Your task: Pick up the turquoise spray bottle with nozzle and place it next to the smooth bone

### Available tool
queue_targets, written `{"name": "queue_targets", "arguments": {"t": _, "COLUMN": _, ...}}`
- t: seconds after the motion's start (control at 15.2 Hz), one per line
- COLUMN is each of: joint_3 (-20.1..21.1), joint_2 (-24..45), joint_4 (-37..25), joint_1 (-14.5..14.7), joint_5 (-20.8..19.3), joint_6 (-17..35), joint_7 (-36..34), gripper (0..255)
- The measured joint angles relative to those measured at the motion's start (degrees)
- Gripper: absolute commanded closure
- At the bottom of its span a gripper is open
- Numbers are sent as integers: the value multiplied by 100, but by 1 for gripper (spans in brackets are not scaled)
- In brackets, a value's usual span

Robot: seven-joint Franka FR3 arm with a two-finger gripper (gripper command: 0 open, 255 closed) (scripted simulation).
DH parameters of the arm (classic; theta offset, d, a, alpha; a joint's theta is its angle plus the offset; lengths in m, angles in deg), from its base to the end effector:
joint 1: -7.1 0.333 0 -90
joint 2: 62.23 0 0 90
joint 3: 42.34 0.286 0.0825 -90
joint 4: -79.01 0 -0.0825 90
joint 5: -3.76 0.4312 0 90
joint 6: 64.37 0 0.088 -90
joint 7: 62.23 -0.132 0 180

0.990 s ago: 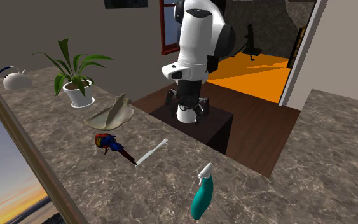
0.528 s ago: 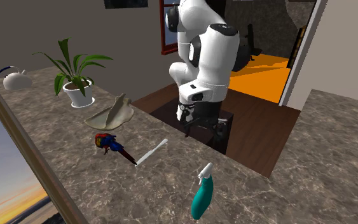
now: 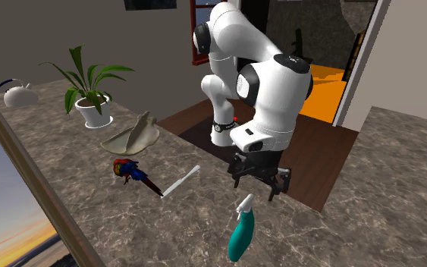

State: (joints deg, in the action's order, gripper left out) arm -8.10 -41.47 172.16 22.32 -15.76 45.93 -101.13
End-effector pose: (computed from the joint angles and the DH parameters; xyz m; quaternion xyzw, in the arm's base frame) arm 0.4914 0.4807 0.3726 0.9890 0.1353 0.0434 0.0406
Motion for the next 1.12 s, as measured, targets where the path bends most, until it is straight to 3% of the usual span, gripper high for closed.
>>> {"name": "queue_targets", "arguments": {"t": 0.73, "joint_3": -59, "joint_2": 141, "joint_4": 237, "joint_1": -8, "joint_5": -115, "joint_6": 353, "joint_7": -70, "gripper": 0}}
{"name": "queue_targets", "arguments": {"t": 0.79, "joint_3": -59, "joint_2": 141, "joint_4": 237, "joint_1": -8, "joint_5": -115, "joint_6": 353, "joint_7": -70, "gripper": 255}}
{"name": "queue_targets", "arguments": {"t": 1.12, "joint_3": -59, "joint_2": 141, "joint_4": 237, "joint_1": -8, "joint_5": -114, "joint_6": 353, "joint_7": -70, "gripper": 255}}
